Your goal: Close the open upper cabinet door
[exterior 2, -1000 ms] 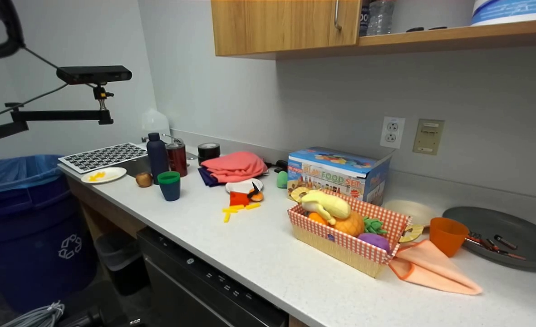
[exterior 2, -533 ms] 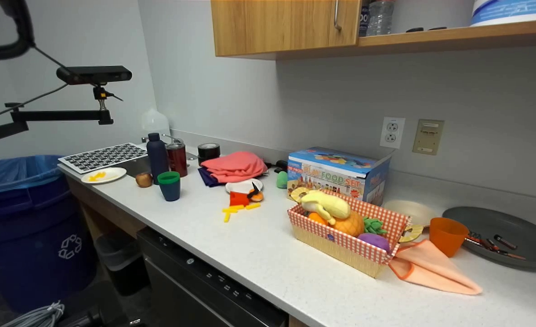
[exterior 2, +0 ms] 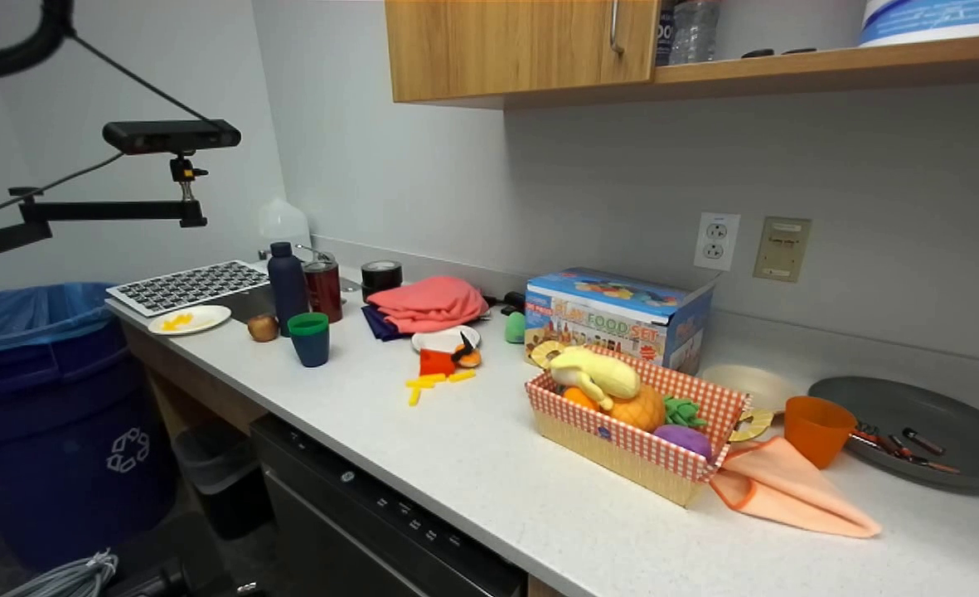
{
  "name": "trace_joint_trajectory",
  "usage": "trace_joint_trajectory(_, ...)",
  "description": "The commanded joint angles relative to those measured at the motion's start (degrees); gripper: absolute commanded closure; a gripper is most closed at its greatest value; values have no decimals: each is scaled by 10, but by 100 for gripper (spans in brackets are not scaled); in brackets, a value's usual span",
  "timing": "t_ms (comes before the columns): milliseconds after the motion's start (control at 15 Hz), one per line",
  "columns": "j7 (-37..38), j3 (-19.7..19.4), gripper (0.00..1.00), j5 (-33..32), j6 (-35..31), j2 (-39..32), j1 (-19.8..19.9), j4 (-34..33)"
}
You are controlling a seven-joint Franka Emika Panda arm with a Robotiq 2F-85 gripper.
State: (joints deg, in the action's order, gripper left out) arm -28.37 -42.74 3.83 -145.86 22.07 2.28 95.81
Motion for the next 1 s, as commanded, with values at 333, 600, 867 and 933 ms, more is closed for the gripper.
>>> trace_joint_trajectory(333, -101, -53, 0, 86, 25, -8, -73, -43)
trace_joint_trajectory(600, -97, -61, 0, 74, 8, -33, -54, -53)
trace_joint_trajectory(867, -94, -74, 0, 74, 5, -50, -44, -65)
trace_joint_trajectory(933, -95, -76, 0, 75, 5, -53, -43, -67)
